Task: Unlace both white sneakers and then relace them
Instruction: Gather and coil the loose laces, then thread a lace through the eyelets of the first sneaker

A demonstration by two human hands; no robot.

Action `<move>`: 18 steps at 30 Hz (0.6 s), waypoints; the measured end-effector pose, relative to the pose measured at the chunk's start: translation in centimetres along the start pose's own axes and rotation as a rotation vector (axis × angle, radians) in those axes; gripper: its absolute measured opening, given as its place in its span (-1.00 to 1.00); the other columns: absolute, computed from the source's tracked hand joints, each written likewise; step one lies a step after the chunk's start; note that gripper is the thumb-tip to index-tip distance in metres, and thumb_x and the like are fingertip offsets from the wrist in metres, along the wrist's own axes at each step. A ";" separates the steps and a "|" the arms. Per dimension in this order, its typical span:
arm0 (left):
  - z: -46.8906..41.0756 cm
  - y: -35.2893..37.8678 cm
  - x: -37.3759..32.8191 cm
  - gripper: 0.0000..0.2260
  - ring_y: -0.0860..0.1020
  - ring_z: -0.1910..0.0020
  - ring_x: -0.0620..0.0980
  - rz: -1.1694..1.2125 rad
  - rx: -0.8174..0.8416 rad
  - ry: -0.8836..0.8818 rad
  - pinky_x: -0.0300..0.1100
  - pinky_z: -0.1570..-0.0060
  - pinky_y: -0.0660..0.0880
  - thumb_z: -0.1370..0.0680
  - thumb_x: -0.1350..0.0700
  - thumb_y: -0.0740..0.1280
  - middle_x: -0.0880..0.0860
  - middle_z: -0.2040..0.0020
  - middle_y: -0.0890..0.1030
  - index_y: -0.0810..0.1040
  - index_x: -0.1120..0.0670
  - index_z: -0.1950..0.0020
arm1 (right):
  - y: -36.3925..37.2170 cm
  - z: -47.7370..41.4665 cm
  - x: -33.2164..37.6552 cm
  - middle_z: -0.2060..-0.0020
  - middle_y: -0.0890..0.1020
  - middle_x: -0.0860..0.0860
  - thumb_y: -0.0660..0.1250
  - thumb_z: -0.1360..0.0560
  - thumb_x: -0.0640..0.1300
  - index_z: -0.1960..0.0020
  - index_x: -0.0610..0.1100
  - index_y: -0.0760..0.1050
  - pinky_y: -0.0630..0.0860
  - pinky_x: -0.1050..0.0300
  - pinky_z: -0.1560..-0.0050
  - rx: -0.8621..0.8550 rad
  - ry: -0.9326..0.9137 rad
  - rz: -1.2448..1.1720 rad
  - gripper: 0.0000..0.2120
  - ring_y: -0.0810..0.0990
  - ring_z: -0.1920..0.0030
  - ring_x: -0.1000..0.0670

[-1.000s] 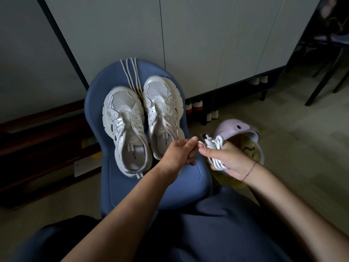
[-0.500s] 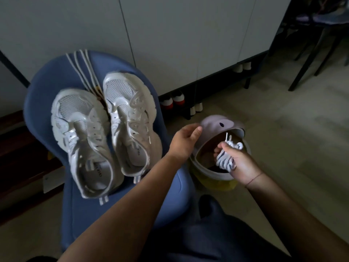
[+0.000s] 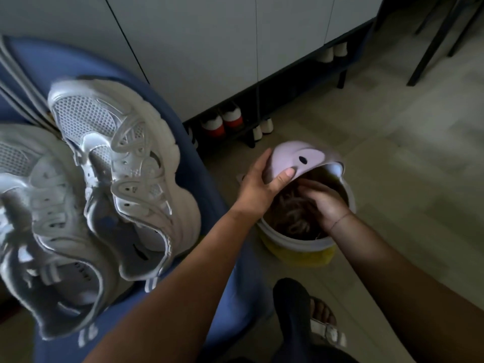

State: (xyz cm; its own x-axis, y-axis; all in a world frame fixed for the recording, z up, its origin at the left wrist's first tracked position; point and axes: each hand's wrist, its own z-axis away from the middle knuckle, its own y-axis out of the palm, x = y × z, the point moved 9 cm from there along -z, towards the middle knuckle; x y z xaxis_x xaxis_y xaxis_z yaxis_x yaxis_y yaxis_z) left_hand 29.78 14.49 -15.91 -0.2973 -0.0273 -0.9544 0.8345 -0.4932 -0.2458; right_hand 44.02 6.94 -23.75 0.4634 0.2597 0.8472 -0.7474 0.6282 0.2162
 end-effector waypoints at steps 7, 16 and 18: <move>0.9 -0.3 -1.1 -0.31 0.37 -0.42 0.00 -0.067 0.012 -0.005 0.04 -0.40 0.36 -0.47 -0.18 0.41 0.02 -0.46 0.38 0.26 -0.04 -0.53 | 0.3 2.2 1.1 0.03 0.64 -0.07 0.27 -0.54 -0.26 -0.01 -0.09 0.59 0.53 0.14 0.04 0.054 0.000 -0.021 -0.84 0.60 0.00 -0.02; 8.7 -7.0 -12.0 -0.67 0.59 -0.03 -0.20 -0.277 -0.052 0.251 -0.39 -0.02 0.47 -0.57 -0.02 0.34 -0.01 -0.07 0.65 0.56 0.13 -0.26 | 6.0 13.1 8.1 0.34 0.66 0.04 0.32 -0.47 -0.33 0.14 -0.12 0.60 0.49 0.28 0.23 0.233 -0.249 0.215 -0.85 0.59 0.24 0.05; 11.9 -10.8 -14.5 -0.76 0.57 0.16 -0.35 -0.237 -0.119 0.329 -0.50 0.10 0.43 -0.56 0.04 0.37 -0.06 0.07 0.64 0.59 0.11 -0.18 | 9.7 15.6 10.1 0.35 0.65 0.06 0.33 -0.48 -0.33 0.13 -0.11 0.60 0.47 0.30 0.23 0.319 -0.304 0.251 -0.85 0.60 0.25 0.10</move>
State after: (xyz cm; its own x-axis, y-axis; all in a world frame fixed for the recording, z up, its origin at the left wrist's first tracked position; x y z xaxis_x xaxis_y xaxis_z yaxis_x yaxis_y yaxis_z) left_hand 19.55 9.93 2.65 -0.3398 0.3631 -0.8676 0.8142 -0.3482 -0.4646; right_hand 33.98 4.24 -5.55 0.1264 0.1191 0.9848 -0.9481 0.3064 0.0847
